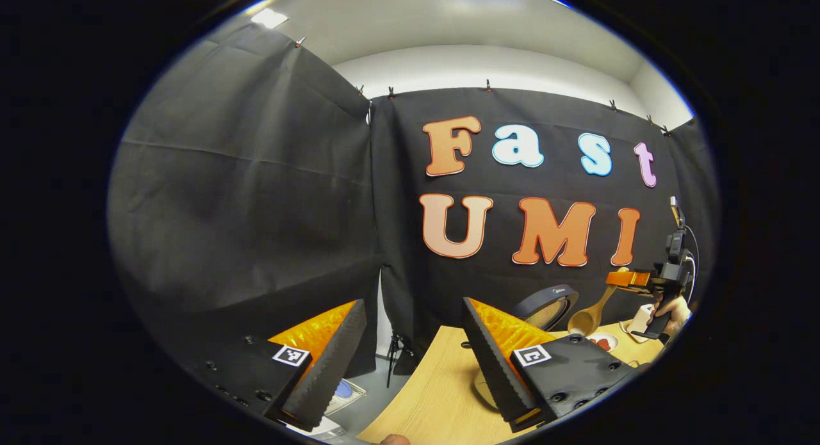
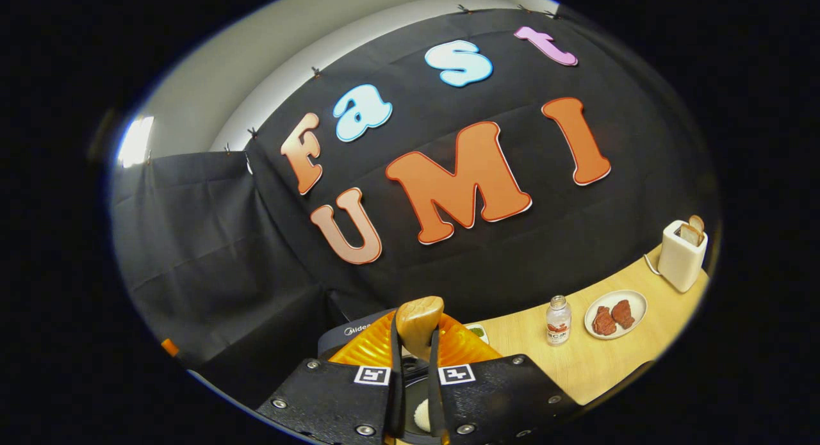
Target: Close the left gripper, press the button to open the rice cooker; take a wooden spoon from the chopstick holder with the right hand, scoop a spoonful of rice and pour it into the rice cooker, then put the wooden spoon back into the chopstick holder.
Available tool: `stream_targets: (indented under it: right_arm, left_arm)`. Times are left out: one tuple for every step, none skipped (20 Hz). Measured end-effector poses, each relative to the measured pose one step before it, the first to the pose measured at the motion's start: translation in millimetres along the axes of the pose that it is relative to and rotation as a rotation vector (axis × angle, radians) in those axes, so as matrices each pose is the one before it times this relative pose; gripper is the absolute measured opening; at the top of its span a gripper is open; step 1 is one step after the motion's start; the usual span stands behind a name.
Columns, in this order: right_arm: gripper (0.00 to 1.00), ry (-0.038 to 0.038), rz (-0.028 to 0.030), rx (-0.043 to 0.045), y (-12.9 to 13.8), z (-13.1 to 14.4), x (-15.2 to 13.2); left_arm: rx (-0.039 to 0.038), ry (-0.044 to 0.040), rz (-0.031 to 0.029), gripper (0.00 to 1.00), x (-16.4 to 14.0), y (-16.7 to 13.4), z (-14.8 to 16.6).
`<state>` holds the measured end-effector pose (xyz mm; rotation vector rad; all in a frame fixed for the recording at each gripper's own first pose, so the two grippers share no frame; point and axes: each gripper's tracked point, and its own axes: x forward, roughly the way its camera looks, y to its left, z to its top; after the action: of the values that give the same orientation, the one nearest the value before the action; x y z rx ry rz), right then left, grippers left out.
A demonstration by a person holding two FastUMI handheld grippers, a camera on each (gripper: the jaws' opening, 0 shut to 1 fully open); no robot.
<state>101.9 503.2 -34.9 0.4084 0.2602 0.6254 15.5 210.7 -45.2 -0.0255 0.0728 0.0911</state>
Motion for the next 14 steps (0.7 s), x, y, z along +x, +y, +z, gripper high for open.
stream_targets:
  right_arm:
    - [0.13,-0.00132,0.01845,-0.02595,2.88,-1.26,-1.47]
    - [0.13,-0.00018,0.01247,-0.02034,1.06,-2.22,0.21]
    - [0.13,-0.00007,0.00698,-0.01785,0.31,-1.71,1.0]
    - [0.13,0.00076,0.00452,-0.02239,2.76,-0.58,0.33]
    - [0.13,0.00317,0.00295,-0.01732,1.54,-0.55,0.65]
    - [0.13,0.00282,0.00434,-0.01177,5.03,-2.63,-2.02]
    - [0.13,0.00263,0.01002,-0.00921,4.68,-0.79,-0.68]
    - [0.13,-0.00048,0.00945,-0.00663,2.61,-0.12,-2.08]
    - [0.13,0.00039,0.00768,-0.01059,1.34,-0.29,-0.41]
    - [0.13,0.00172,0.00783,-0.01558,2.68,-1.53,-0.2]
    - [0.13,0.00065,0.00518,-0.01715,1.08,-0.08,1.14]
    - [0.13,0.00128,0.00505,-0.01889,-0.07,0.59,-0.34]
    - [0.13,-0.00251,0.00477,-0.0218,0.52,0.0,-0.64]
    - [0.13,-0.00041,0.00379,-0.02533,2.29,-1.19,-1.44]
  left_arm:
    - [0.00118,0.00288,0.00134,0.99,0.08,0.15,-0.89]
    - [-0.00017,0.00069,-0.00155,0.99,-0.35,0.46,0.22]
    - [-0.00012,-0.00044,-0.00141,1.0,-1.45,-0.8,-0.39]
    - [0.00134,-0.00046,-0.0011,1.0,0.11,-0.7,0.42]
    - [0.00258,-0.00055,0.00065,1.0,1.3,-1.3,-0.54]
    - [0.0026,-0.00065,0.00189,1.0,0.5,0.8,0.92]
    - [0.00162,0.00073,0.00015,1.0,-1.33,1.52,-0.71]
    - [-0.00022,0.0008,0.00159,1.0,0.55,0.07,-0.18]
    - [-0.00117,0.0014,-0.00077,1.0,-0.1,-0.18,-0.6]
    - [-0.00101,0.00144,-0.00041,0.99,0.65,-0.88,-0.62]
    - [-0.00068,0.00156,0.00046,1.0,-0.65,0.09,-0.19]
    - [-0.00015,0.00118,0.0002,1.0,0.32,0.36,-0.9]
    - [0.00039,-0.00044,0.00092,1.0,0.12,0.02,0.44]
    - [0.00067,0.00046,0.00041,1.0,-0.29,0.03,-0.63]
